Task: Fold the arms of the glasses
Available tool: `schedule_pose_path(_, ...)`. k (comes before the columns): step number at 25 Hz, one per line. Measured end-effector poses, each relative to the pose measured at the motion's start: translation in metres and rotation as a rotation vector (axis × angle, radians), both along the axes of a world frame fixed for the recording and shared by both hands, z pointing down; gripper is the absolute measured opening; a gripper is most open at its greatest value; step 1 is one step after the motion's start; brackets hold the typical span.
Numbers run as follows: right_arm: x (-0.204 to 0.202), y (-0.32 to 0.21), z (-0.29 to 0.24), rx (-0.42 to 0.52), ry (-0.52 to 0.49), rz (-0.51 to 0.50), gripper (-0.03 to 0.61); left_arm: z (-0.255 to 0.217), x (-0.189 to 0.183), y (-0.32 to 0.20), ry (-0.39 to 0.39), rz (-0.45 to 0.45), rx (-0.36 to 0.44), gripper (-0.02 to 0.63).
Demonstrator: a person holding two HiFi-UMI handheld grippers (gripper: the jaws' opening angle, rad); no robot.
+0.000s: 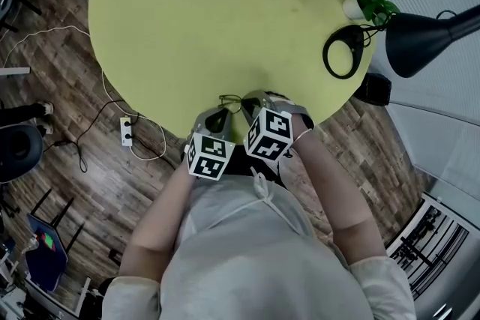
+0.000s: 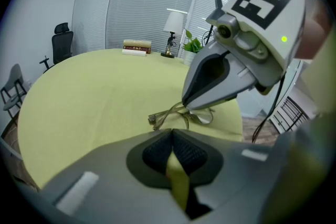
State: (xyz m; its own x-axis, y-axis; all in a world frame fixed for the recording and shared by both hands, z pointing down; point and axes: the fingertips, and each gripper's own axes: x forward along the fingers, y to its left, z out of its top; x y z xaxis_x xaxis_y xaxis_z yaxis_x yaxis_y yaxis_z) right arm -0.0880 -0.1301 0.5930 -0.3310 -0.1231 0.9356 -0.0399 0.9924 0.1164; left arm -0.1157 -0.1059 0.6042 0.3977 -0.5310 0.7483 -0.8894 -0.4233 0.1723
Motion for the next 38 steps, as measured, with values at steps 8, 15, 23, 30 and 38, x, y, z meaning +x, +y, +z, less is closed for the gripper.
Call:
schedule_pose_path(8, 0.000, -0.002, 0.005, -0.059, 0.007, -0.015, 0.019, -0.001, 0.001, -0.001, 0.000, 0.000, 0.006, 0.006)
schedule_pose_path(15, -0.001, -0.006, -0.003, -0.008, -0.056, 0.029, 0.054, -0.001, -0.001, 0.000, 0.048, 0.001, -0.042, 0.006)
schedule_pose_path(23, 0.005, -0.020, -0.059, 0.026, -0.275, 0.250, 0.046, -0.061, -0.014, -0.025, 0.086, -0.028, 0.103, 0.006)
schedule_pose_path(30, 0.022, -0.040, -0.126, 0.197, -0.412, 0.378, 0.002, -0.157, -0.020, -0.073, 0.115, -0.061, 0.344, 0.006)
schedule_pose_path(38, 0.043, -0.047, -0.212, 0.360, -0.634, 0.590, 0.000, -0.274, -0.010, -0.083, 0.225, -0.061, 0.578, 0.006)
